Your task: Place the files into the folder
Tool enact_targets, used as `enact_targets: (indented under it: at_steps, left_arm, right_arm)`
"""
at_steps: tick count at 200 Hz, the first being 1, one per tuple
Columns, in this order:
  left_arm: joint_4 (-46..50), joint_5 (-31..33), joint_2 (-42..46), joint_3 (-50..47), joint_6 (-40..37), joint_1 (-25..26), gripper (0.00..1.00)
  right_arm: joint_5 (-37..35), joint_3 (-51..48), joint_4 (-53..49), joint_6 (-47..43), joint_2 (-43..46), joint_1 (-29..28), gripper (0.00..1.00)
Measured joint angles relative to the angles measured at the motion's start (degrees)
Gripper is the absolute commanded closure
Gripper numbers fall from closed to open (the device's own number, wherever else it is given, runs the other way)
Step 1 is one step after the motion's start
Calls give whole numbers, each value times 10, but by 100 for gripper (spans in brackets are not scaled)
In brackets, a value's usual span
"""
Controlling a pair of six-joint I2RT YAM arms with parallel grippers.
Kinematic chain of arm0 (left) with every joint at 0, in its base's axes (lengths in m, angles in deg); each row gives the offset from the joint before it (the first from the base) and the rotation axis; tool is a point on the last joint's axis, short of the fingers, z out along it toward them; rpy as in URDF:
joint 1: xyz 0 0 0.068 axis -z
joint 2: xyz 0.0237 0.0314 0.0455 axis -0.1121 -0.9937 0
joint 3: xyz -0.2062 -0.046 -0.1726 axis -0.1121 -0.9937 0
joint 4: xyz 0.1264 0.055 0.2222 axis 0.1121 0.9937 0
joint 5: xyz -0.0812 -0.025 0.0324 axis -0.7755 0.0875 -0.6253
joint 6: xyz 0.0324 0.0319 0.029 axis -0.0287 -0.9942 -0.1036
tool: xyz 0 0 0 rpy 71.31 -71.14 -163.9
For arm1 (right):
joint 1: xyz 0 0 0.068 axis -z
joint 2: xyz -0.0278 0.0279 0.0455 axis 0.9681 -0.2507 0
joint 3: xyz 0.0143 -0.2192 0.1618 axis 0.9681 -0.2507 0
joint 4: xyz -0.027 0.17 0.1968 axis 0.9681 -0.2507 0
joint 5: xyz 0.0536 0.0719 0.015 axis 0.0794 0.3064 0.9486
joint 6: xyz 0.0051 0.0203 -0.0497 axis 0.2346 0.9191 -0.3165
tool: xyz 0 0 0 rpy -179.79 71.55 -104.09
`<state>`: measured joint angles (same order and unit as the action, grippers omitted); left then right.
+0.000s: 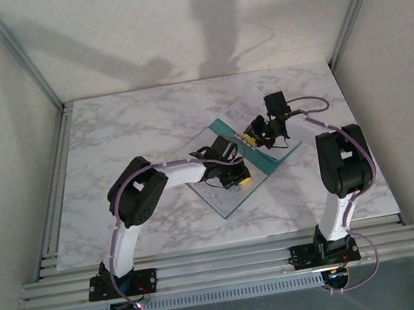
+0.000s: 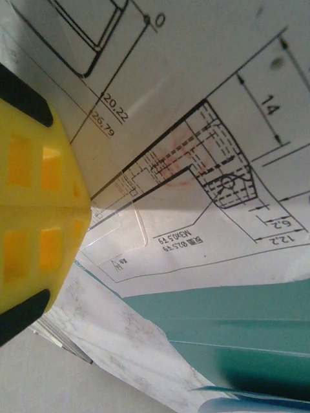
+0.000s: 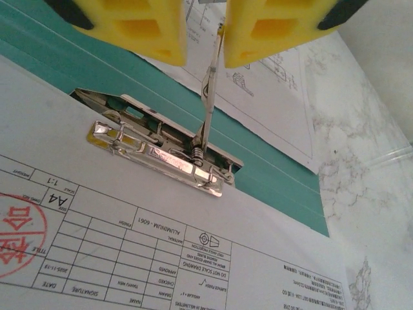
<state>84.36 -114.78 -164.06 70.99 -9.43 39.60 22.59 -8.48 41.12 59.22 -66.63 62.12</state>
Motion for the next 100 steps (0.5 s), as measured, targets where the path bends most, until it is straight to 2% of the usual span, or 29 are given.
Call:
enact_targets:
  at_steps: [100]
  left_arm:
    - [0, 0, 0, 0, 0, 0, 95]
  right_arm:
    - [0, 9, -2, 0, 0, 0, 86]
